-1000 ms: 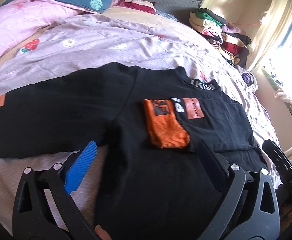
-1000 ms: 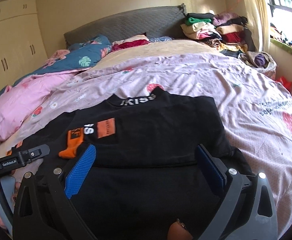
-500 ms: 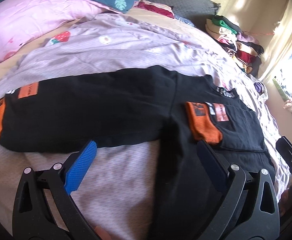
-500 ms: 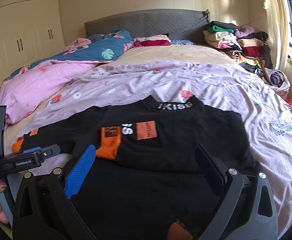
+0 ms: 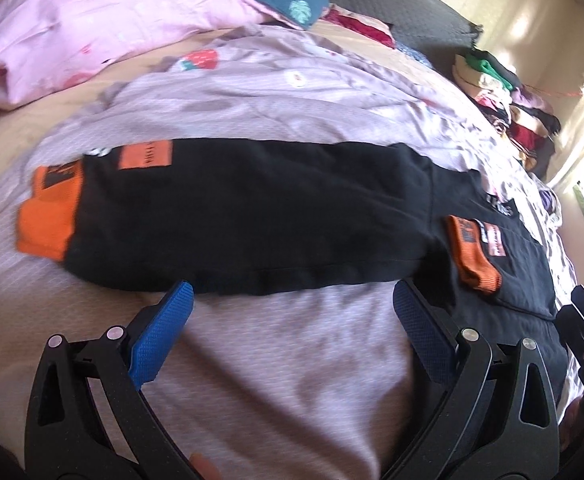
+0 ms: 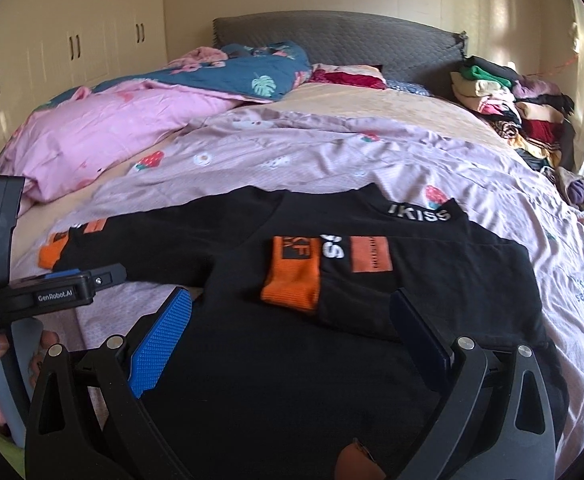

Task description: Fold small clothes

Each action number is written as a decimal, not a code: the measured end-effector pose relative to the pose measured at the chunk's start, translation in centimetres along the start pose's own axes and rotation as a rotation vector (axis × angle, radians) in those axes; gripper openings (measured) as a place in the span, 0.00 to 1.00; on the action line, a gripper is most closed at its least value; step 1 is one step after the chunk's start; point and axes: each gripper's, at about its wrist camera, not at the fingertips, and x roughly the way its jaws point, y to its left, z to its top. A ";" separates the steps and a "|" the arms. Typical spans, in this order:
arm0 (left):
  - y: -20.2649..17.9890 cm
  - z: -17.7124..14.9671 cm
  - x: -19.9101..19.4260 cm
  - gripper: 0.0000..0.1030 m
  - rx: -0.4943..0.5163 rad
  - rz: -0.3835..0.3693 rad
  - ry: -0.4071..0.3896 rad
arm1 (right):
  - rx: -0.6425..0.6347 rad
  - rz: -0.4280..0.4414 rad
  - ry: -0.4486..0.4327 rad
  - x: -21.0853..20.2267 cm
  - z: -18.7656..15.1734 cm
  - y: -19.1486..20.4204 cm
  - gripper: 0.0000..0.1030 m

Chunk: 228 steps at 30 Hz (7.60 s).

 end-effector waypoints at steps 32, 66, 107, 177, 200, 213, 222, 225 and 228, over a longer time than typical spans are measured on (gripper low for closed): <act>12.7 3.1 -0.2 0.11 -0.386 0.097 -0.138 | 0.080 0.021 -0.005 0.2 -2.0 -0.9 0.96; -6.4 8.2 -7.5 0.06 -0.043 -0.233 -0.333 | 0.314 -0.019 -0.068 -3.0 -3.5 -9.5 0.96; -26.9 1.6 -0.3 0.03 0.282 -0.453 -0.096 | 0.592 -0.231 -0.104 -6.4 -8.0 -22.9 0.96; -16.7 2.2 9.2 0.45 0.255 -0.211 0.042 | 0.300 -0.147 -0.071 0.1 -2.1 -21.2 0.07; -15.9 1.4 9.6 0.45 0.267 -0.184 0.071 | 0.292 -0.159 -0.036 0.5 -3.7 -20.6 0.41; -16.3 1.2 9.3 0.45 0.290 -0.168 0.074 | 0.178 -0.047 0.154 4.1 -4.4 -16.7 0.47; -16.5 0.8 8.8 0.47 0.305 -0.154 0.074 | 0.202 -0.053 0.142 4.1 -5.1 -17.1 0.52; -16.6 0.7 8.6 0.51 0.307 -0.160 0.075 | 0.226 -0.043 0.110 3.3 -5.0 -17.5 0.59; -16.8 0.6 8.5 0.53 0.317 -0.149 0.072 | 0.237 -0.037 0.079 2.6 -4.9 -17.6 0.65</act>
